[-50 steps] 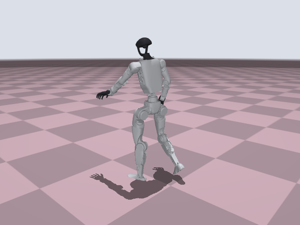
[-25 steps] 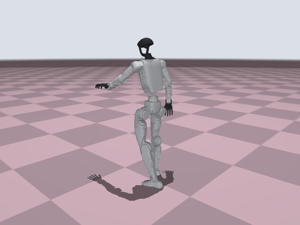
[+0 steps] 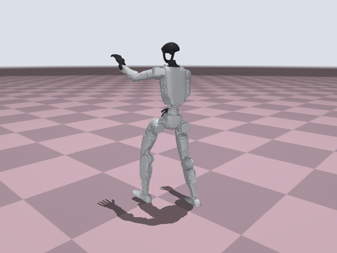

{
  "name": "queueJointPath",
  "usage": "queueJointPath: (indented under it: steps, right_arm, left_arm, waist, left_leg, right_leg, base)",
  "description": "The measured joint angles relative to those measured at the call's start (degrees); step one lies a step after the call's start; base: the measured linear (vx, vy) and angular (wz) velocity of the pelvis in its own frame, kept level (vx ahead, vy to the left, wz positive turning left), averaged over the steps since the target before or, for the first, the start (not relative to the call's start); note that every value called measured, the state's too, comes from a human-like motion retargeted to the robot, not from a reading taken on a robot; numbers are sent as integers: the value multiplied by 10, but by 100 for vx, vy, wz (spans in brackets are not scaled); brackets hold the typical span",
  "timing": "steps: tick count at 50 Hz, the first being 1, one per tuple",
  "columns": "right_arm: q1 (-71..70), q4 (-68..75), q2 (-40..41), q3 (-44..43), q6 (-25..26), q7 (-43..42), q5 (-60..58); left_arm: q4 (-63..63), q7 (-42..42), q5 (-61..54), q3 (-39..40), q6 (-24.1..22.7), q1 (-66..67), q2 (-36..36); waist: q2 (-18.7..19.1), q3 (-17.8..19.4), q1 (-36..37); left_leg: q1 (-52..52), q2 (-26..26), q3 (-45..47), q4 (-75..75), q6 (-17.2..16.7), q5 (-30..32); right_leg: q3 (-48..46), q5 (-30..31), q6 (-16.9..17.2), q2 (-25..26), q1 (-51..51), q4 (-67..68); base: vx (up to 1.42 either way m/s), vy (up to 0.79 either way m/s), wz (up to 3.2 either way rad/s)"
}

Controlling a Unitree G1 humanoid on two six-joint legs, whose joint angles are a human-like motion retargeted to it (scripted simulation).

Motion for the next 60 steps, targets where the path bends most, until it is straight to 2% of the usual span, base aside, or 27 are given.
queueJointPath:
  steps: [3, 6, 8, 11, 14, 17, 20, 22, 25, 28, 32, 34, 37, 40, 43, 45, 50, 55, 60]
  right_arm:
    - [15, 0, 7, 10, -13, 3, -4]
    - [46, 16, 15, 17, -19, -11, -12]
    - [68, 34, 21, 20, -24, -29, -17]
    - [102, 64, 26, 18, -32, -39, -22]
    - [135, 83, 27, 4, -33, -25, -35]
    - [166, 91, 27, -16, -37, -14, -51]
    - [194, 94, 23, -27, -45, -8, -51]
    - [210, 96, 20, -31, -51, -1, -46]
    - [228, 100, 16, -40, -57, 9, -45]
    - [235, 107, 13, -51, -55, 12, -48]
    - [232, 122, 12, -61, -46, 4, -53]
    - [225, 133, 11, -66, -40, -3, -57]
    - [204, 150, 10, -73, -31, -22, -60]
    - [177, 158, 9, -78, -21, -49, -54]
    - [153, 136, 7, -78, -13, -72, -22]
    - [138, 109, 6, -79, -12, -80, 7]
    - [93, 51, 6, -74, -16, -73, 43]
    - [26, 34, 5, -43, -4, -42, 32]
    - [-22, 33, 9, -21, 6, -25, 22]
  left_arm:
    - [46, -16, -1, -6, -20, 29, -15]
    - [136, -25, 14, -36, -23, 66, -47]
    - [227, -20, 23, -74, -17, 92, -81]
    - [385, -24, 18, -126, -5, 138, -154]
    - [469, -41, 32, -119, 12, 190, -204]
    - [474, -44, 82, -80, 32, 232, -218]
    - [456, -50, 108, -59, 37, 259, -224]
    - [452, -56, 111, -58, 32, 266, -228]
    - [449, -62, 117, -59, 22, 264, -231]
    - [441, -57, 110, -65, 9, 255, -227]
    - [417, -33, 89, -79, -11, 243, -213]
    - [394, -16, 84, -79, -17, 239, -200]
    - [338, 10, 80, -66, -22, 238, -174]
    - [260, 24, 71, -55, -23, 243, -137]
    - [171, 35, 42, -60, -21, 236, -91]
    - [115, 46, 20, -57, -17, 218, -63]
    - [20, 55, 16, -8, -3, 152, -29]
    - [-35, 31, 30, 25, 18, 83, -18]
    - [-57, 23, 27, 25, 30, 34, -12]
  waist:
    - [2, 1, -9]
    - [-4, 3, -24]
    - [-9, 12, -38]
    - [-9, 38, -62]
    - [-7, 56, -79]
    - [-8, 64, -88]
    - [-4, 68, -98]
    - [2, 69, -108]
    - [11, 71, -126]
    - [13, 71, -147]
    - [1, 65, -168]
    - [-2, 54, -168]
    - [8, 28, -154]
    - [20, 5, -135]
    - [23, -16, -121]
    - [24, -28, -111]
    - [19, -35, -82]
    - [17, -32, -54]
    - [15, -25, -36]
  left_leg:
    - [50, -5, -4, -138, -24, 39]
    - [79, -11, -27, -179, -29, 98]
    - [98, -16, -38, -179, -26, 106]
    - [134, -15, -50, -168, -28, 79]
    - [160, -8, -56, -160, -30, 53]
    - [172, -4, -55, -160, -32, 34]
    - [180, -3, -57, -163, -35, 21]
    - [182, -3, -63, -165, -38, 13]
    - [184, -6, -78, -165, -46, 0]
    - [191, -19, -98, -161, -55, -19]
    - [216, -56, -121, -145, -59, -55]
    - [229, -73, -125, -131, -54, -69]
    - [235, -82, -117, -87, -42, -69]
    - [215, -79, -104, 18, -24, -29]
    - [143, -77, -108, 189, -14, 20]
    - [85, -75, -111, 299, -14, 11]
    - [-17, -55, -78, 439, -1, -77]
    - [-82, -43, -55, 391, -7, -100]
    - [-81, -28, -22, 171, -5, -53]
  right_leg:
    - [2, -15, 4, 11, 13, 18]
    - [-4, -17, -6, 13, 18, 54]
    - [-11, -5, -22, 12, 17, 98]
    - [-29, 44, -79, 14, -12, 223]
    - [-57, 79, -151, 9, -98, 405]
    - [-92, 43, -196, -6, -196, 549]
    - [-127, -2, -209, -7, -267, 600]
    - [-151, -9, -202, 3, -298, 580]
    - [-179, -3, -172, 22, -323, 490]
    - [-191, 30, -118, 40, -312, 320]
    - [-161, 96, -33, 55, -248, 52]
    - [-137, 141, -10, 54, -217, -26]
    - [-117, 173, -16, 51, -185, -55]
    - [-104, 138, -28, 41, -157, -32]
    - [-92, 111, -30, 27, -128, -23]
    - [-87, 100, -28, 19, -109, -27]
    - [-81, 70, -20, -3, -62, -36]
    - [-70, 50, -8, -13, -40, -33]
    - [-61, 28, 3, -16, -30, -20]
  base:
    - [48, 25, -19]
    - [49, 29, 8]
    - [49, 32, 35]
    - [48, 33, 43]
    - [43, 28, 21]
    - [39, 22, 1]
    - [37, 18, 15]
    - [36, 15, 38]
    - [38, 11, 58]
    - [44, 6, 71]
    - [54, 0, 63]
    - [60, -3, 21]
    - [61, -4, -23]
    - [60, -6, -43]
    - [55, -5, -32]
    - [49, -1, -19]
    - [44, 2, -16]
    - [40, 6, -25]
    - [41, 10, -24]
